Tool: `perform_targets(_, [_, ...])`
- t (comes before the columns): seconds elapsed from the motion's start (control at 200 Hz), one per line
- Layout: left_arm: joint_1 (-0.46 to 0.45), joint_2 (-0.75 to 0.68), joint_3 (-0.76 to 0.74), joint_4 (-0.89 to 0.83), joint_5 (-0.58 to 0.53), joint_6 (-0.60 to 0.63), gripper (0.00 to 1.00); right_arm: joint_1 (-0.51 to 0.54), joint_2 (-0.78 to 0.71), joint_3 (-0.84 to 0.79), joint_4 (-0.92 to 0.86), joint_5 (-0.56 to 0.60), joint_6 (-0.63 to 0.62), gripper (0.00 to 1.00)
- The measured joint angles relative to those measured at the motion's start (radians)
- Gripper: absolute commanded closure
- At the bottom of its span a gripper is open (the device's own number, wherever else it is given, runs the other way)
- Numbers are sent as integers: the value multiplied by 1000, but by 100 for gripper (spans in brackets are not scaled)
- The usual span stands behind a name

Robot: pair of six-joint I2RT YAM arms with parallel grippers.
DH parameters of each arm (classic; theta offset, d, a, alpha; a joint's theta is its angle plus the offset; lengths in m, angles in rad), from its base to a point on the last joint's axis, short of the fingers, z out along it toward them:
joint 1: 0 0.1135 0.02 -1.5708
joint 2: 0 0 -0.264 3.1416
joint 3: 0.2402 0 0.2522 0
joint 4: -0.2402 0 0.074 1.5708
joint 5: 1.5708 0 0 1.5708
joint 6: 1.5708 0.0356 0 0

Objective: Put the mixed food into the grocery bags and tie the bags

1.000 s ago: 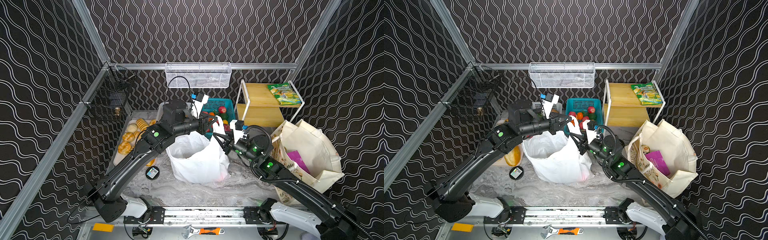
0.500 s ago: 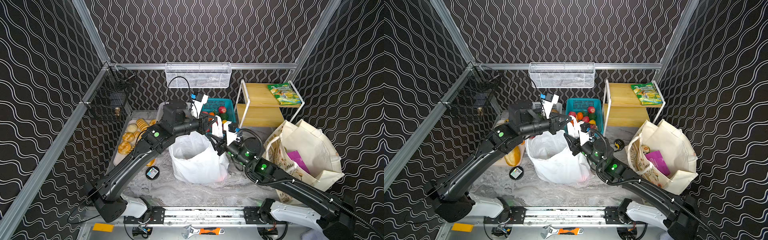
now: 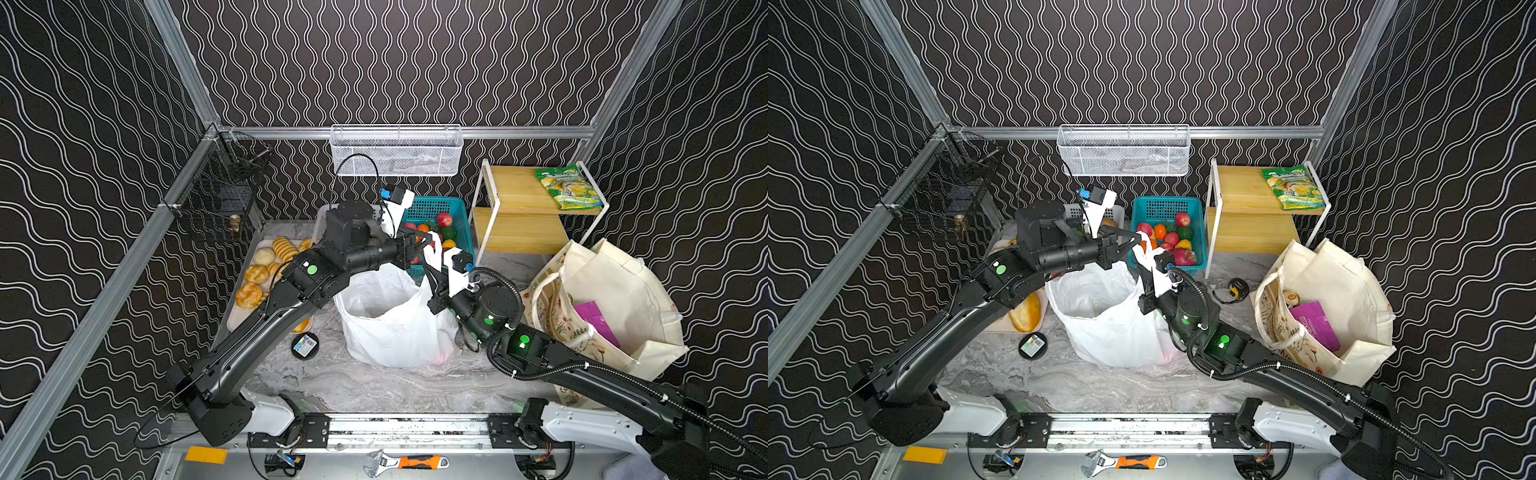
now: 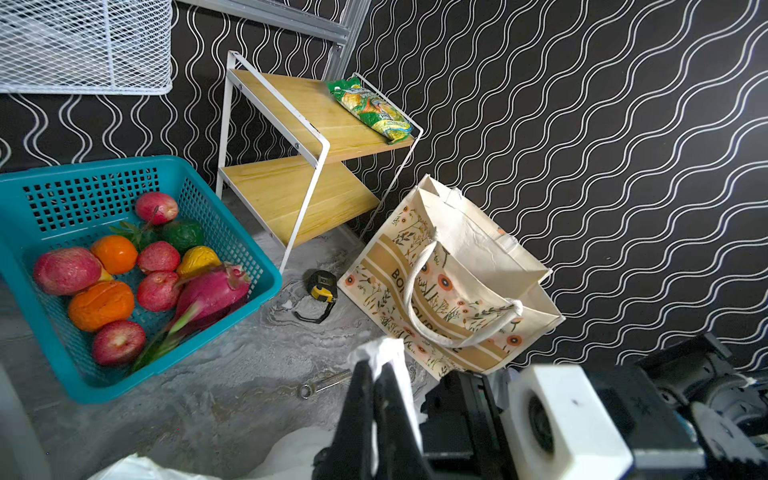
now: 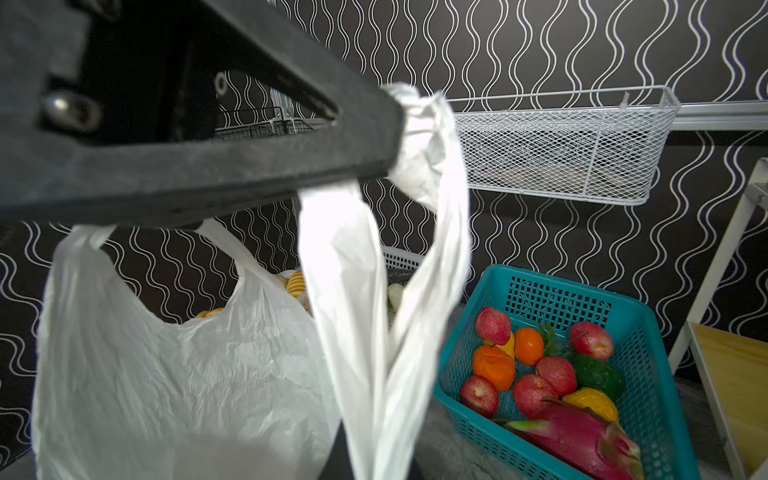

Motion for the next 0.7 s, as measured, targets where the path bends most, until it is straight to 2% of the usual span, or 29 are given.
perform_targets(0.055, [0,0,23,-32,-10,23,41,-10,-2,2,-13,-10,19,100])
perform_targets(0.16, [0,-20,51,-94,-35,92,29,-64,2,18,-59,-68,66,100])
perform_targets(0.285, [0,-84,81,-221,-136,200,28,-156,17,40,-111,-174,137,100])
perform_targets(0.35, [4,-85,142,-304,-214,257,22,-185,24,48,-136,-224,165,100])
perform_targets(0.49, [82,-43,245,-523,-349,354,18,-203,26,55,-156,-299,187,100])
perform_targets(0.701, [225,2,254,-764,-364,396,21,-208,31,63,-182,-329,200,100])
